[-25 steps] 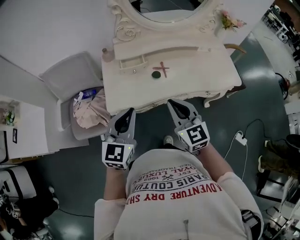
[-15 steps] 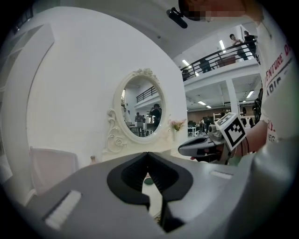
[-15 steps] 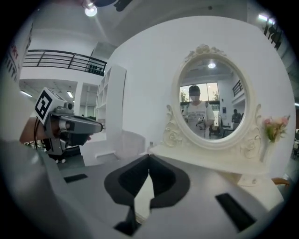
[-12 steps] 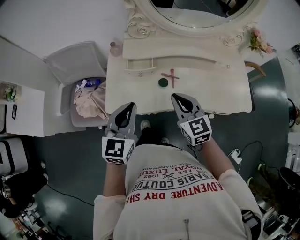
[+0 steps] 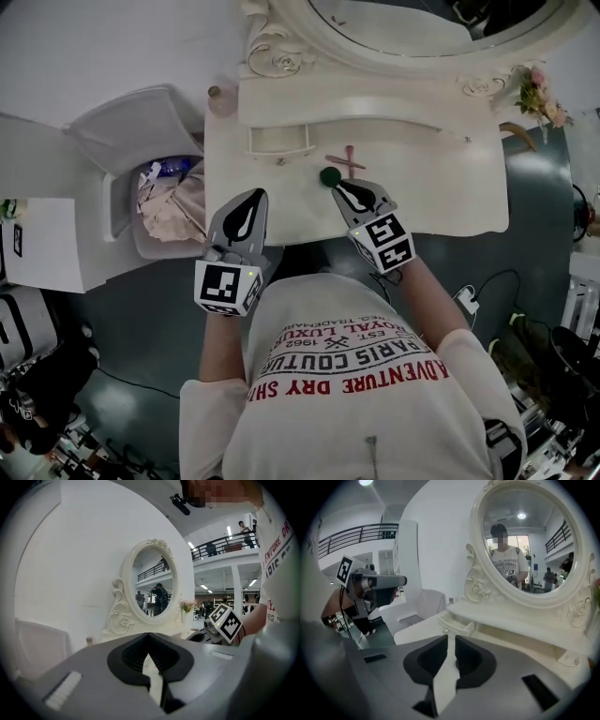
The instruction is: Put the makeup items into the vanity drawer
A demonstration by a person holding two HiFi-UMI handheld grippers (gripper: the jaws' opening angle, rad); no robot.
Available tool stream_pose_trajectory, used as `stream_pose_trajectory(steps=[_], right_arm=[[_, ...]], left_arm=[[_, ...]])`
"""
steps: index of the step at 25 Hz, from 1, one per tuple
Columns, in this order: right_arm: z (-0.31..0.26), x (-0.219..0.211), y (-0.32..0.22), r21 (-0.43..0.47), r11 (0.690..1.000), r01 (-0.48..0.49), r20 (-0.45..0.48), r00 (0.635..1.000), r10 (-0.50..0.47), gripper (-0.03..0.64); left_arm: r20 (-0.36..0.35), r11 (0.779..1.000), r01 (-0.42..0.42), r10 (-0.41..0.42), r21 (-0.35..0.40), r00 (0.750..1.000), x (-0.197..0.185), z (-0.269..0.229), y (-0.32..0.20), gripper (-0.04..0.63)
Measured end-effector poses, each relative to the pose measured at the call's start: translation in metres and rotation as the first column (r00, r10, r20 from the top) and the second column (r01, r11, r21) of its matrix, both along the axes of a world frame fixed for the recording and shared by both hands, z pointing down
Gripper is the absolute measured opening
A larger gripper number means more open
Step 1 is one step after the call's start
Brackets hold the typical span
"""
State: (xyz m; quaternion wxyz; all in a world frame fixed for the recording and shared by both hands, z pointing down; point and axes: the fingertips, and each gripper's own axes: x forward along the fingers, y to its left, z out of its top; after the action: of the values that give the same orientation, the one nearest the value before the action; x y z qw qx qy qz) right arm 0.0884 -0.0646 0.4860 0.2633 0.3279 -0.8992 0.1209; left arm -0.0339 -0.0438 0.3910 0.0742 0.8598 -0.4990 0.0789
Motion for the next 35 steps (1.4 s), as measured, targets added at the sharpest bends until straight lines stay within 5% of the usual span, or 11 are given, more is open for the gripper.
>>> stream_pose_trajectory(steps=[2, 4, 9, 21, 28, 35], right_arm=[[0.022, -0.003, -0.008, -0.044, 0.999, 0.004, -0.039, 0.999, -0.006, 0.032], [0.046, -0.006, -0.01, -0.102, 0.995, 0.016, -0.078, 0.997, -0.024, 0.133], [0.093, -0.009, -0.019, -0.174, 0.984, 0.039, -0.182, 0.981, -0.071, 0.153], [0.148, -0.003, -0.027, -0.243, 0.97, 0.025, -0.313, 0.944, -0.103, 0.154], [0.151, 0.005, -0.037, -0.206, 0.979, -0.011, -0.389, 0.918, -0.071, 0.05], [0.136, 0.008, -0.042, -0.189, 0.982, -0.02, -0.379, 0.924, -0.054, 0.041]], left_arm=[[-0.006, 1.0, -0.006, 0.005, -0.024, 1.0, -0.004, 0.01, -0.009, 0.009], [-0.011, 0.999, -0.006, 0.005, -0.051, 1.0, -0.008, 0.02, -0.015, 0.009], [-0.016, 0.995, -0.001, 0.0, -0.099, 1.0, -0.017, 0.043, -0.031, 0.009], [-0.025, 0.987, -0.015, 0.011, -0.161, 1.0, -0.019, 0.075, -0.043, 0.009], [-0.027, 0.984, -0.019, 0.014, -0.18, 1.0, -0.02, 0.081, -0.041, 0.009], [-0.024, 0.987, -0.018, 0.014, -0.162, 1.0, -0.023, 0.072, -0.042, 0.009]])
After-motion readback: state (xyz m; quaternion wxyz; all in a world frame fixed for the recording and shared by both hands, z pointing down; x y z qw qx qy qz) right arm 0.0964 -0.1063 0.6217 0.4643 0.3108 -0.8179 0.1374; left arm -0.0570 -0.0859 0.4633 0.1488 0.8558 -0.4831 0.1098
